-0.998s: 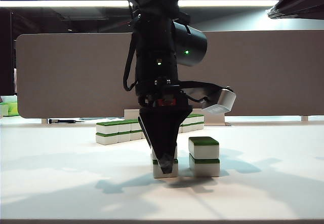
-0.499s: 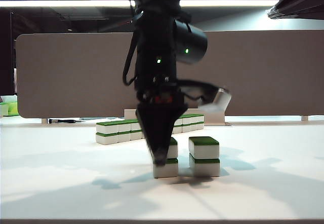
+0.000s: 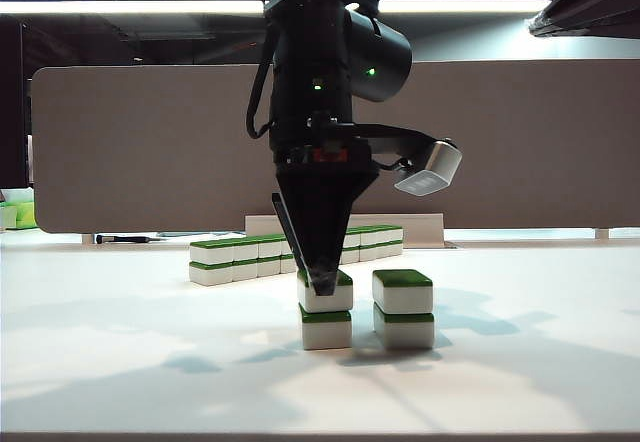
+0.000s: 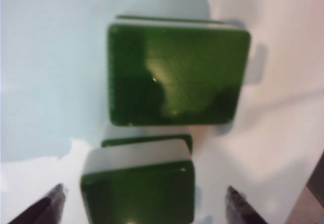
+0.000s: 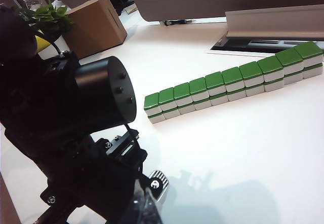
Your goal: Take a mahjong tile from the mahjong wall and then place it on the table close to you.
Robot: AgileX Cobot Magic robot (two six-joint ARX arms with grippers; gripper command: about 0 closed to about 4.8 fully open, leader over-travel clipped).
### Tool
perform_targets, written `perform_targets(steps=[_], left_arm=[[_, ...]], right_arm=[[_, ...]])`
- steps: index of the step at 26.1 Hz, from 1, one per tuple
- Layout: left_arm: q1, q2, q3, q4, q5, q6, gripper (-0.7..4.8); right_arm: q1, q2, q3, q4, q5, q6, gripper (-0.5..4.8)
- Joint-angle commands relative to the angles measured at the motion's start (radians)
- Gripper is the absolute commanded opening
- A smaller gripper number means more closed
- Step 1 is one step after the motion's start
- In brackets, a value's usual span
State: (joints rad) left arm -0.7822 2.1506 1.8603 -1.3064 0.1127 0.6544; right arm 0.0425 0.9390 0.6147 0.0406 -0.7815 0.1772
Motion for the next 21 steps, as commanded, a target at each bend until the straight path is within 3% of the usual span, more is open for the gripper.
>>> perform_targets(steps=[1, 12, 19, 21], left_arm=[[-0.002, -0.005, 0.003, -0.031, 0.008, -0.001, 4.06], [-0.001, -0.005, 0.03, -0.042, -0.011, -0.039, 4.08], [0.0, -0.005, 0.148, -0.108, -0.058, -0.065, 4.08], [0.014, -0.01, 0.211, -0.127, -0.074, -0.082, 4.03]], right_arm=[[0.001, -0.002, 0.005, 0.017, -0.002, -0.001, -0.01], [0.001, -0.002, 0.005, 0.017, -0.006, -0.001, -0.01], [0.002, -0.002, 0.005, 0.008, -0.007, 0.003, -0.01], [0.003, -0.002, 0.005, -0.013, -0.053, 0.006, -0.01]])
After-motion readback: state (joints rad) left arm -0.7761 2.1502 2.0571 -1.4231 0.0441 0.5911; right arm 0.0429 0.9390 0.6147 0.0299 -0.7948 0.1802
